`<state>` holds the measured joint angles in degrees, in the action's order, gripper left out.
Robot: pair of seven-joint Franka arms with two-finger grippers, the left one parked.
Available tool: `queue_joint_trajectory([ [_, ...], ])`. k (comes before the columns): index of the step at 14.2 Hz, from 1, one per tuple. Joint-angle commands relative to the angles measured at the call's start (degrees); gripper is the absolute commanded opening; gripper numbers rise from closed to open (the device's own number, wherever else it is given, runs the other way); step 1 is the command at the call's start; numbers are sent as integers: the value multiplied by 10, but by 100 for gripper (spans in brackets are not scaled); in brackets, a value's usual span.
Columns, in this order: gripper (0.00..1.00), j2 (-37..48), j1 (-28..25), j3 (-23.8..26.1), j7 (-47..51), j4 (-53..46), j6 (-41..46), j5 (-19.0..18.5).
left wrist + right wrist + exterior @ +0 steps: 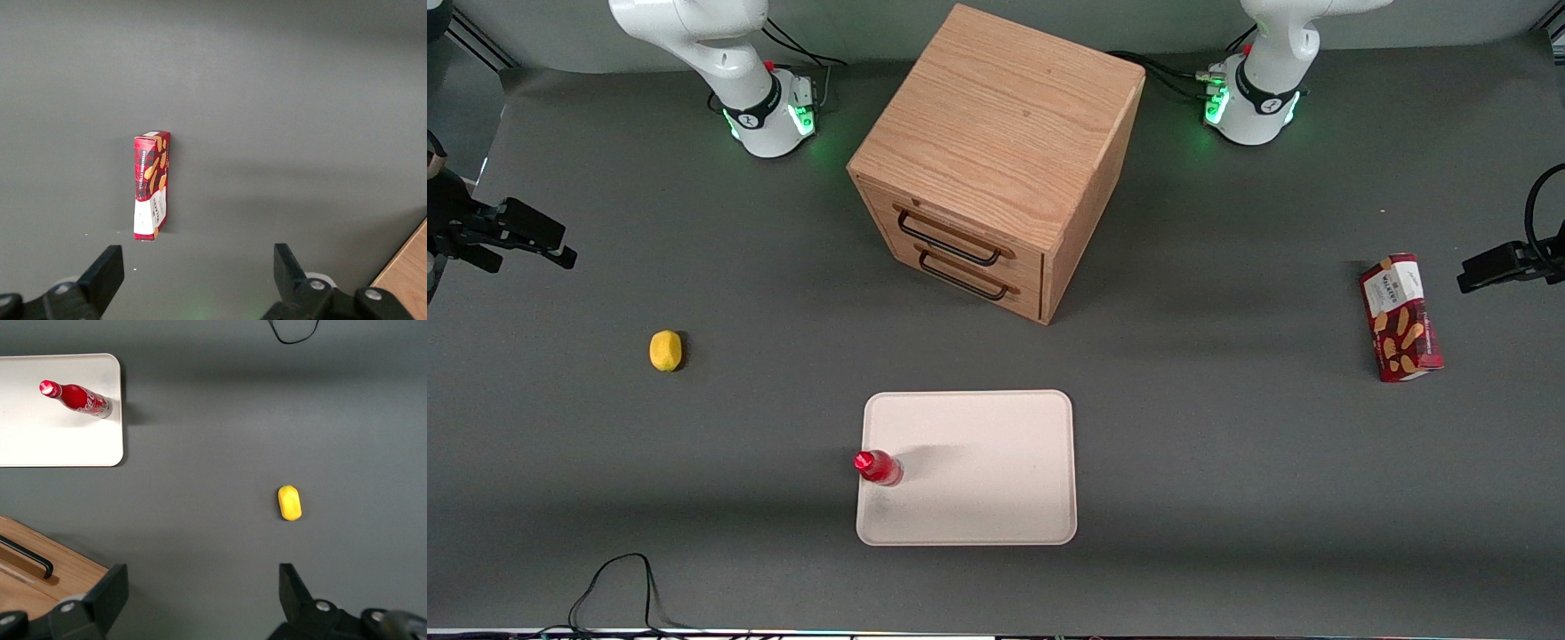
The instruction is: Place coke bottle on tray
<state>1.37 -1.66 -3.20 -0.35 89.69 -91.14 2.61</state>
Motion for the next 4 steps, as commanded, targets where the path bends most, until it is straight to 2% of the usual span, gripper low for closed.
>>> queue_joint_trajectory([
  [1, 100, 14, -13, -13, -10, 8, -5, -13],
  [4, 100, 14, -13, -15, -10, 7, -5, -16],
])
